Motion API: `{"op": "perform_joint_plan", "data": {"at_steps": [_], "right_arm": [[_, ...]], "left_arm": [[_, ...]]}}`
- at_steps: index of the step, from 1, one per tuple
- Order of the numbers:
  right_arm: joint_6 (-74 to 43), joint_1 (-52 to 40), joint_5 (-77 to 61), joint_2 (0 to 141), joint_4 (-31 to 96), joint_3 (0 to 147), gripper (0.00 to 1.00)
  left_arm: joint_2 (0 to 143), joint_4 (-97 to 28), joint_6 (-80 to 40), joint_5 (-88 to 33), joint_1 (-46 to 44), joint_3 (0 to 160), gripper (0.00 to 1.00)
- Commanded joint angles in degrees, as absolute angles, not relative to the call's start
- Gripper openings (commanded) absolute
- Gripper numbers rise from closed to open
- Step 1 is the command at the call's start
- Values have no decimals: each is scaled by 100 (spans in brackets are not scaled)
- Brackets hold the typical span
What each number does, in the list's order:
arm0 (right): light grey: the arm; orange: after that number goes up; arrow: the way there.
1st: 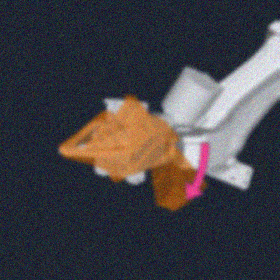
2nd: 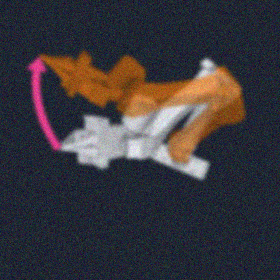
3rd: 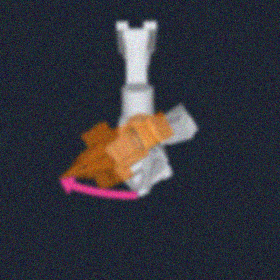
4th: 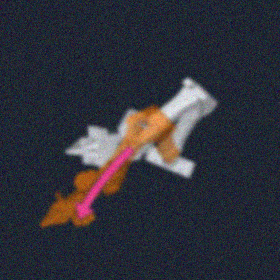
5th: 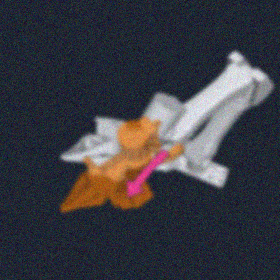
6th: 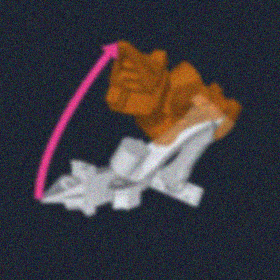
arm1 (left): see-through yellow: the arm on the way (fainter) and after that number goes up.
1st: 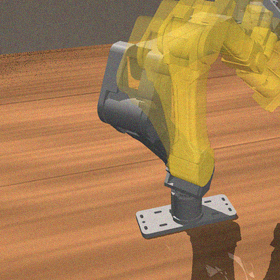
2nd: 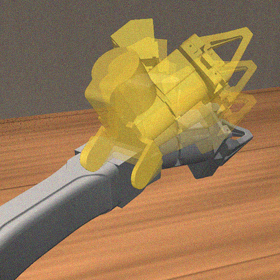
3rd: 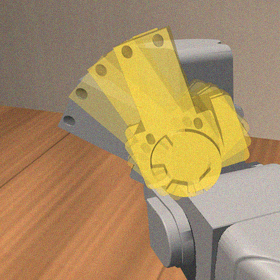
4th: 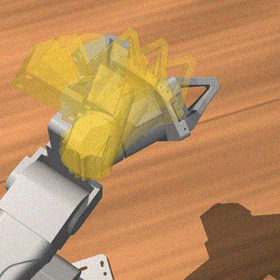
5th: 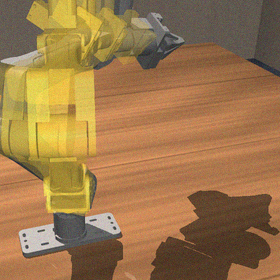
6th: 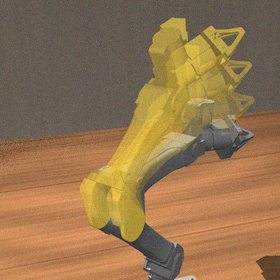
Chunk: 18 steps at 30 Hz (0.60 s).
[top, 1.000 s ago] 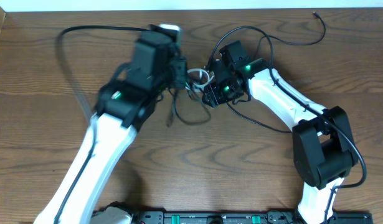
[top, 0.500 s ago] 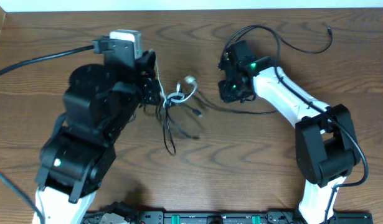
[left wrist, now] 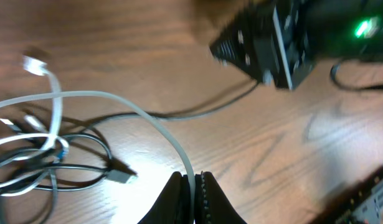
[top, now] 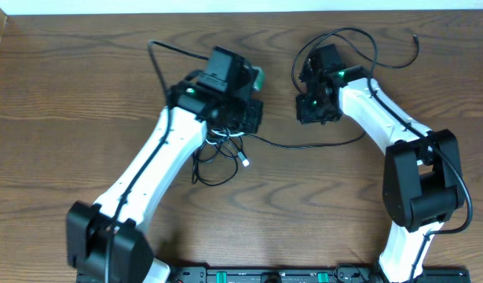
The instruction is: Untangle cables
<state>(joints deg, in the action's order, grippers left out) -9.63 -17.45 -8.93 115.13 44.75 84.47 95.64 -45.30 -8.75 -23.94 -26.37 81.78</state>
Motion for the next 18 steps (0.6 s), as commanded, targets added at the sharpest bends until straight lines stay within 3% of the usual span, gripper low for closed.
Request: {"op": "perform_joint_plan", "data": {"at_steps": [1, 3, 4, 5, 6, 7, 12, 18], "right_arm": [[-1068, -1656, -882, 11603, 4499, 8425, 38], [-1068, -1673, -1044, 11603, 4482, 8425, 38], [-1066, -1688, -1109, 11603, 4473, 8427, 39], [-1066, -1712, -1114, 11603, 4460, 8425, 40], [-1063, -1734, -1109, 11603, 4458, 8425, 40], [-1063, -1750, -1109, 11603, 4456, 8425, 41], [-1063, -1772, -1109, 11603, 4453, 8425, 43], [-1063, -1774, -1109, 11603, 4453, 8427, 45]], "left_arm": [[9697, -4508, -753, -2556, -2735, 8276, 7], [9596, -4493, -757, -2137, -2641, 8374, 10], [9546, -4493, -757, -1968, -2613, 8407, 33], [9470, -4491, -764, -1702, -2563, 8444, 48], [9417, -4475, -779, -1487, -2528, 8453, 59], [9349, -4466, -779, -1201, -2480, 8455, 64], [9369, -4952, -1564, 84, -2174, 8455, 64], [9441, -5623, -1900, -104, -1955, 7924, 59]]}}
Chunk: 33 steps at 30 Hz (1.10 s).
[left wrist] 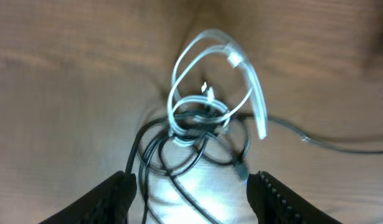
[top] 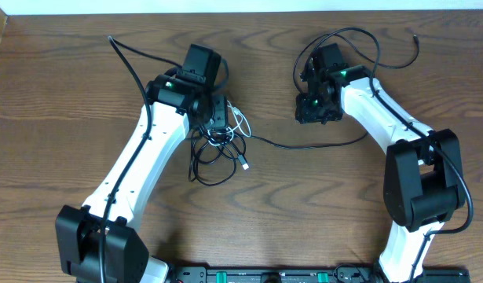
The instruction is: Untangle cables
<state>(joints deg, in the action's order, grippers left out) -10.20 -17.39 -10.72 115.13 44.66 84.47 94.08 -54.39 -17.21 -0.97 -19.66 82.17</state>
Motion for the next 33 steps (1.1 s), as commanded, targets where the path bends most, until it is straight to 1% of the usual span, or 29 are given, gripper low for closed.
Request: {"op": "perform_joint_plan", "data": {"at_steps": [1, 4, 7, 8, 9, 12, 13, 14, 18, 21, 25, 27, 28, 31, 32, 33], "right_arm": [[-1066, -1772, -1109, 11603, 4453, 8425, 45], [-1066, -1772, -1111, 11603, 4458, 8425, 45], [-1066, -1774, -1111, 11603, 4458, 8427, 47], [-1066, -1774, -1111, 11603, 4458, 8427, 47], [-1066, -1774, -1111, 11603, 4456, 8427, 47], [-1066, -1774, -1111, 11603, 4458, 8427, 47], [-1066, -1774, -1111, 11603, 4460, 8427, 47], [-1066, -1774, -1111, 11603, 4469, 8427, 48], [-1066, -1774, -1116, 11603, 4471, 8427, 48], [-1066, -1776, -1350, 11603, 4456, 8425, 49], [-1063, -1857, -1455, 11603, 4458, 8427, 49], [-1066, -1887, -1455, 11603, 4453, 8427, 50], [-1066, -1905, -1457, 11603, 4451, 8427, 50], [-1066, -1964, -1455, 11603, 4436, 8427, 50], [-1066, -1988, -1455, 11603, 4431, 8425, 50], [-1066, -2027, -1455, 11603, 4414, 8425, 50]], "left_arm": [[9441, -5695, -1898, -242, -1940, 7846, 57], [9441, -5776, -1984, -364, -1848, 7784, 51], [9441, -5787, -2191, -364, -1726, 7762, 38], [9441, -5658, -2438, -366, -1688, 7679, 32], [9443, -5413, -2641, -366, -1688, 7577, 30], [9443, -4646, -3065, -408, -1691, 7314, 30], [9443, -4580, -3159, -405, -1691, 7279, 29], [9443, -4569, -3205, -405, -1691, 7242, 25], [9452, -4560, -3205, -399, -1688, 7011, 21], [9463, -4156, -3203, -320, -1688, 6482, 21], [9511, -3597, -3205, 421, -1660, 5975, 19], [9627, -3468, -3225, 412, -1640, 5972, 19], [9714, -3435, -3256, 410, -1640, 5972, 14], [10092, -3218, -3310, 412, -1640, 5972, 15], [10215, -3061, -3312, 410, -1640, 5972, 16], [10291, -2921, -3315, 408, -1640, 5972, 30]]}}
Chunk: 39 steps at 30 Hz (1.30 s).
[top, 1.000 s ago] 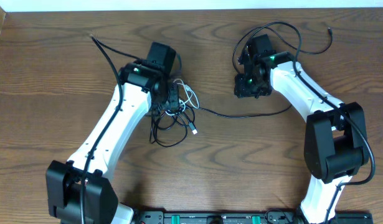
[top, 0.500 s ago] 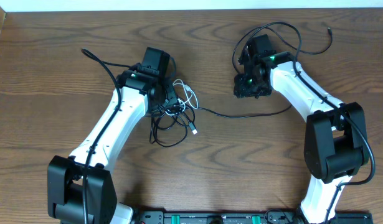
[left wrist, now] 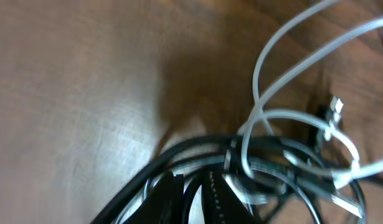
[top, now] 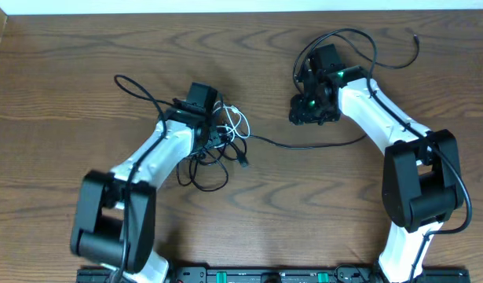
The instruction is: Untangle cables
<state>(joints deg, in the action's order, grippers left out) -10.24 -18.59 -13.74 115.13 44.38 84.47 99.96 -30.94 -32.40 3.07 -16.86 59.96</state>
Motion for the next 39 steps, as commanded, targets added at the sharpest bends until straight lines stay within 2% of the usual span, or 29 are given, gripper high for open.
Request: {"op": "perform_joint_plan", "data": {"at_steps": [1, 3, 6, 7, 8, 12, 15, 20, 25, 31, 32, 37, 39], "right_arm": [[-1066, -2060, -1457, 11603, 4392, 8427, 51], [-1066, -2152, -1459, 11603, 4344, 8425, 51], [-1066, -2366, -1466, 11603, 4237, 8427, 51], [-1066, -2432, -1619, 11605, 4174, 8425, 51], [-1066, -2471, -1852, 11605, 4121, 8427, 51], [-1068, -2517, -2768, 11605, 3889, 8425, 51], [-1070, -2521, -2969, 11605, 3874, 8427, 51], [-1413, -2530, -3083, 11636, 3732, 8425, 50], [-1621, -2714, -3140, 11732, 3551, 8425, 44], [-1693, -2895, -2729, 11734, 3500, 8425, 42], [-1693, -2897, -2539, 11734, 3518, 8425, 40], [-1691, -2869, -1492, 11734, 3708, 8425, 5], [-1693, -2871, -869, 11734, 3822, 8425, 1]], "left_arm": [[10337, -2803, -3312, 405, -1640, 5972, 35], [10366, -2646, -3315, 338, -1640, 5972, 38], [10372, -2589, -3304, 128, -1640, 5972, 37], [10372, -2602, -3245, 128, -1627, 5972, 19], [10372, -2598, -3175, 78, -1612, 5972, 7], [10372, -2447, -1944, -991, -1328, 5975, 7], [10372, -2204, -346, -3011, -888, 5975, 7], [10372, -2104, 993, -5118, -421, 5975, 7], [10372, -2093, 1135, -5212, -392, 5975, 7], [10372, -2309, 1695, -5249, -392, 5972, 7], [10372, -2305, 1695, -5249, -392, 5972, 7], [10372, -2307, 1693, -5183, -392, 5972, 7], [10372, -2307, 1693, -5183, -392, 5972, 7]]}}
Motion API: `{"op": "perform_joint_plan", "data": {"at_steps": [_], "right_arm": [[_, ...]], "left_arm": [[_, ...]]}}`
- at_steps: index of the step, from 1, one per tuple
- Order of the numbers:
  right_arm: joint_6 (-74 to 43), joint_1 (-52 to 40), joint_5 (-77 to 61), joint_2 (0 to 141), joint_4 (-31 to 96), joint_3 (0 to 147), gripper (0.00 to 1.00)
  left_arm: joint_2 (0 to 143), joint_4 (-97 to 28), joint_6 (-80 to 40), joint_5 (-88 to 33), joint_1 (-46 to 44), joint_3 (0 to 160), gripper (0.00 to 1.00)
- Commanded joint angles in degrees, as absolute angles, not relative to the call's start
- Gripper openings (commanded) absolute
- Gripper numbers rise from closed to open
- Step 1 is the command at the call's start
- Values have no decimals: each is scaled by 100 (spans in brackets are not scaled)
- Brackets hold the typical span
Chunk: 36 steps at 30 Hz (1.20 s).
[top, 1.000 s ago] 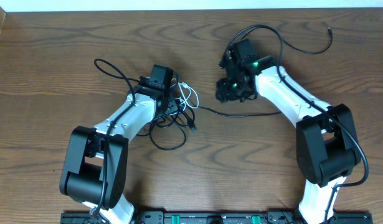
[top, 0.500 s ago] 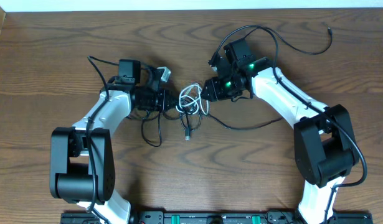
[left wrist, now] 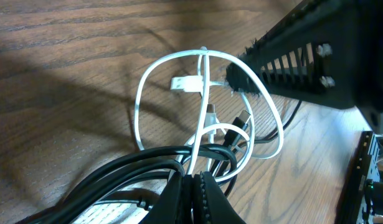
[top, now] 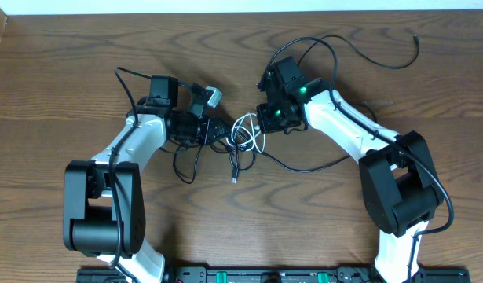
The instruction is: Untangle cables
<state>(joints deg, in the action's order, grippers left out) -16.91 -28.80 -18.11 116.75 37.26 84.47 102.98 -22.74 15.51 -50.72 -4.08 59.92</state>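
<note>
The cable tangle lies left of centre: black loops with a white cable looped through them. My left gripper points right and is shut on the tangle; black strands and one white strand run into its closed tips. The white loops stand up beyond the tips. My right gripper is at the white loop's right side, and its fingertip appears shut on the white cable. A white plug hangs inside the loop.
A long black cable sags from the tangle toward the right arm's base. A black plug end lies just below the tangle. Another thin black cable curls at the far right of the wooden table.
My right gripper has come left from its spot at right centre to the white loop. My left arm has shifted left, its gripper now shut on the tangle. The long black cable sags lower.
First my left gripper was shut on the white cable, held near the right gripper. Then it stood open above the tangle, the white cable let go. Then its fingers were down among the black strands. Now it grips them and the right gripper is at the white loop.
</note>
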Motion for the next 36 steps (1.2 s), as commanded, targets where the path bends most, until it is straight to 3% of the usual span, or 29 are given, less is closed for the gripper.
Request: {"op": "perform_joint_plan", "data": {"at_steps": [1, 2, 3, 6, 9, 11, 16, 21, 23, 36], "right_arm": [[-1695, -2869, -648, 11734, 3861, 8425, 1], [-1695, -2869, -322, 11734, 3913, 8425, 5], [-1693, -2869, -141, 11734, 3948, 8425, 16], [-1662, -2823, -425, 11703, 3997, 8449, 23], [-1155, -2679, -1798, 11354, 4359, 8809, 45], [-1085, -2665, -2650, 11089, 4329, 8892, 49], [-1090, -3048, -2943, 10984, 4486, 8875, 46], [-1483, -3603, -2585, 11249, 4624, 8875, 26], [-1542, -3723, -2517, 11360, 4639, 8873, 23], [-1540, -3592, -1271, 11542, 5339, 8868, 25]], "left_arm": [[10372, -2307, 1693, -5183, -392, 5972, 7], [10372, -2307, 1693, -5183, -392, 5972, 7], [10372, -2307, 1693, -5183, -392, 5972, 7], [10372, -2307, 1693, -5183, -392, 5972, 7], [10372, -2307, 1691, -5183, -392, 5972, 7], [10372, -2307, 1691, -5183, -392, 5972, 7], [10372, -2307, 1686, -5183, -392, 5972, 7], [10372, -2307, 1686, -5183, -392, 5972, 7], [10372, -2307, 1658, -5186, -392, 5972, 7], [10372, -2320, 1623, -5183, -392, 5972, 7]]}}
